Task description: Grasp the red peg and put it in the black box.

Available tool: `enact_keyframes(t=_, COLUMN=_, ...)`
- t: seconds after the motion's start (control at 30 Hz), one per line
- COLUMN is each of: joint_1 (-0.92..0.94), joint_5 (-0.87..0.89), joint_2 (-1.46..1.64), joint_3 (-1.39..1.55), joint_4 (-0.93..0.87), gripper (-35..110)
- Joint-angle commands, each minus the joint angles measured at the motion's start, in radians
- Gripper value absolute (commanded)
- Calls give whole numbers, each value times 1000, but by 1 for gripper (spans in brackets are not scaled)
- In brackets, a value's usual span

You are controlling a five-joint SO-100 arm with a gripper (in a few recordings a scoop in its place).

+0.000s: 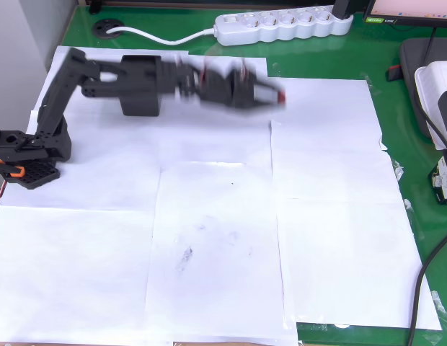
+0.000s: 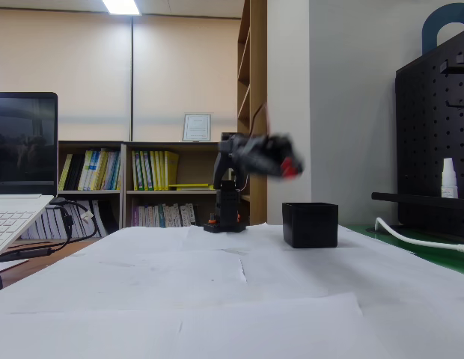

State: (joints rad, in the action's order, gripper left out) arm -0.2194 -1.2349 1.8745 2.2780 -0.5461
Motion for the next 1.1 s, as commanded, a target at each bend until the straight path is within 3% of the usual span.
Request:
enact_keyframes(t=0.0, joint_1=-161, joint_5=40, joint_2=-287, joint_3=140, joint_4=-209, gripper=0)
enact_keyframes(t=0.27, joint_1=-469, joint_5=60, joint_2=-615, joint_3=-164, joint_4=-669, gripper=0)
enact_keyframes(t=0.43, joint_1=-497, joint_5=58, joint_2=-680, joint_3=-354, joint_4=-916, gripper=0)
enact_keyframes(t=0.7, joint_1=-391, joint_5=43, joint_2=-675, joint_3=-609, joint_4=-988, gripper=0)
enact_keyframes(t=0.97, joint_1=-440, joint_5=81, joint_2=-675, joint_3=-586, joint_4=-1075, gripper=0)
enact_keyframes(t=1.0, joint_1=-442, joint_5=81, joint_2=-675, joint_3=-581, joint_4=-1077, gripper=2)
enact_keyframes(t=1.07, joint_1=-436, joint_5=48, joint_2=-675, joint_3=-578, joint_4=-1091, gripper=35)
